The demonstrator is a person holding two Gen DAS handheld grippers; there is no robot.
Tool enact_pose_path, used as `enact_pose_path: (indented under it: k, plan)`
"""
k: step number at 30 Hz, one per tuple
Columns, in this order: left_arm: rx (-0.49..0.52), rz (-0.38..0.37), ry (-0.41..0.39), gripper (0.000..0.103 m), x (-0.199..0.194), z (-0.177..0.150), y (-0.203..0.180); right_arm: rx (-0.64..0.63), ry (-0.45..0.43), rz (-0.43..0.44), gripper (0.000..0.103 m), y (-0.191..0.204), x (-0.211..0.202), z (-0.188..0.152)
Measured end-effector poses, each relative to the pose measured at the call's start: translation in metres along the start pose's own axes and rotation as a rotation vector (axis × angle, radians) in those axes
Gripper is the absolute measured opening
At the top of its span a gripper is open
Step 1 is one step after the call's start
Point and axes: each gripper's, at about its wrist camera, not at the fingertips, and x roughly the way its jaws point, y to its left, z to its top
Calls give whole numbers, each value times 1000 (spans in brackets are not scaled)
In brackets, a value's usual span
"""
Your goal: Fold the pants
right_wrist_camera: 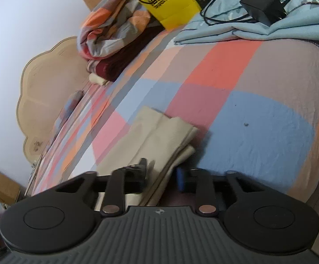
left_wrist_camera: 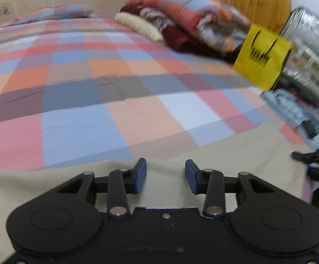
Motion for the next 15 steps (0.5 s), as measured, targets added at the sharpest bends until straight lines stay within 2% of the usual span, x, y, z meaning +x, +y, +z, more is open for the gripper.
enact_pose_path:
  k: [1,2,3,5,7,11,15]
  plan:
    - [9,23,27,39,12,-1,-3,6,-3,2,32,-2,1,1]
    - [14,37,44,39,20,-3,-3,10,-3,8,24,-4,2,2]
    - [21,43,32,39,23,-6,-2,8,-3,12,17,-5,1,3]
    - [36,55,22,39,22,-8,-6,-4,-3,20,12,-6,-1,3]
    - [51,67,27,38,17,-8,-14,-18,-9,25,11,-5,-3,3]
    - [88,-13,-7,38,-7,-13,-34,-15,-54,84,10,3,-16,6]
    - [110,-25,30,39,0,-33,-48,-46,-98,165,10,27,-34,11]
